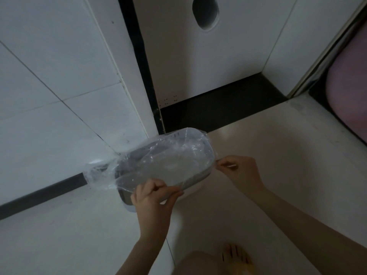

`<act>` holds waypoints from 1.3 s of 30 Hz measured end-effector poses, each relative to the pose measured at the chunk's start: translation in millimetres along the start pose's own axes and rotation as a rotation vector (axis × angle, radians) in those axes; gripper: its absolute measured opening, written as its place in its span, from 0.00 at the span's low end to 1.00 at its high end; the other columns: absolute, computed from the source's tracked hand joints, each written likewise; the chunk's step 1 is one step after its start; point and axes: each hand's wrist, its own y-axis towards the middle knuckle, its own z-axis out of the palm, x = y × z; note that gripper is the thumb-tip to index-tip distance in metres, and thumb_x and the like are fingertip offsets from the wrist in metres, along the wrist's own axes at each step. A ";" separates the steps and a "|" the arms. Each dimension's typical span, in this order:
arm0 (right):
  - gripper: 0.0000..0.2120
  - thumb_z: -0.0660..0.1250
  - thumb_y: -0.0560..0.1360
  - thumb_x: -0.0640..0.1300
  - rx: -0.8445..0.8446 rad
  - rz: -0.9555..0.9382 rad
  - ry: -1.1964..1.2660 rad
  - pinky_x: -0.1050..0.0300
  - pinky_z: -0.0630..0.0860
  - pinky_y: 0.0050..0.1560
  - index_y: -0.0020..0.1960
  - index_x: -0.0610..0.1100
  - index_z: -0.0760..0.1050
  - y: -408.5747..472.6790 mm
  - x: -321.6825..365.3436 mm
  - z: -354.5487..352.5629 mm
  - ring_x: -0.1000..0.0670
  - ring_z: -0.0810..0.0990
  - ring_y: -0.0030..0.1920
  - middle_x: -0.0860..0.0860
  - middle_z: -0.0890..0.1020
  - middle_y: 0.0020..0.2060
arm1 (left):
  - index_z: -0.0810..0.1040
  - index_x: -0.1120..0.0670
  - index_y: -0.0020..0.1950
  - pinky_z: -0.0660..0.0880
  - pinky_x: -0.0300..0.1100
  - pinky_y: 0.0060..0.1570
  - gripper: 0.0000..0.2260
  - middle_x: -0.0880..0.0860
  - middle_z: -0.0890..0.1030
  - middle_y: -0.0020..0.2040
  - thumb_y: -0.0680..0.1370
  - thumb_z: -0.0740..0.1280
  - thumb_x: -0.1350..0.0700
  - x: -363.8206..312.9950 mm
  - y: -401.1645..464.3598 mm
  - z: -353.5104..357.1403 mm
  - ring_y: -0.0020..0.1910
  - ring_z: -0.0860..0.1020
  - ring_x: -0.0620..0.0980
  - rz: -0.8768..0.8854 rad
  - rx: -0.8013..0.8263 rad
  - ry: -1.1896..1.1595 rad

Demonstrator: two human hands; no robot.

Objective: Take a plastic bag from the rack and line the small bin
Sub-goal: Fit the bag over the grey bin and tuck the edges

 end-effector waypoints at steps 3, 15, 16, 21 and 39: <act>0.05 0.75 0.67 0.37 -0.012 0.034 0.007 0.77 0.73 0.38 0.42 0.43 0.84 -2.8 -4.8 6.8 0.67 0.79 0.37 0.54 0.83 0.36 | 0.83 0.42 0.36 0.55 0.41 0.45 0.09 0.49 0.72 0.43 0.59 0.77 0.53 6.8 -5.7 4.5 0.44 0.66 0.46 -0.041 -0.076 -0.044; 0.10 0.76 0.65 0.39 -0.095 0.224 0.155 0.70 0.76 0.40 0.39 0.54 0.82 -17.0 12.6 -10.7 0.60 0.82 0.37 0.58 0.84 0.40 | 0.81 0.42 0.47 0.68 0.42 0.58 0.13 0.48 0.78 0.57 0.65 0.73 0.43 27.1 -5.0 -36.1 0.56 0.73 0.46 0.107 0.006 -0.223; 0.09 0.76 0.65 0.40 -0.095 0.141 0.089 0.72 0.75 0.37 0.41 0.52 0.82 -17.5 20.5 -15.0 0.60 0.81 0.37 0.58 0.84 0.40 | 0.81 0.44 0.48 0.68 0.38 0.58 0.14 0.48 0.78 0.57 0.66 0.70 0.40 32.9 -0.2 -46.3 0.56 0.73 0.46 0.099 -0.007 -0.230; 0.13 0.74 0.68 0.44 0.259 -0.380 -0.195 0.56 0.77 0.46 0.52 0.44 0.81 -6.7 83.1 6.0 0.52 0.80 0.46 0.48 0.84 0.45 | 0.76 0.46 0.59 0.64 0.35 0.61 0.28 0.48 0.74 0.61 0.63 0.67 0.34 68.7 38.6 -93.1 0.59 0.71 0.45 0.103 0.097 -0.070; 0.02 0.73 0.67 0.38 0.490 -0.749 -0.286 0.56 0.78 0.40 0.36 0.43 0.81 -19.5 117.8 97.1 0.45 0.82 0.39 0.46 0.85 0.42 | 0.81 0.57 0.50 0.73 0.31 0.24 0.07 0.52 0.85 0.39 0.74 0.67 0.58 134.5 26.6 -97.4 0.38 0.84 0.46 -0.967 0.124 -1.122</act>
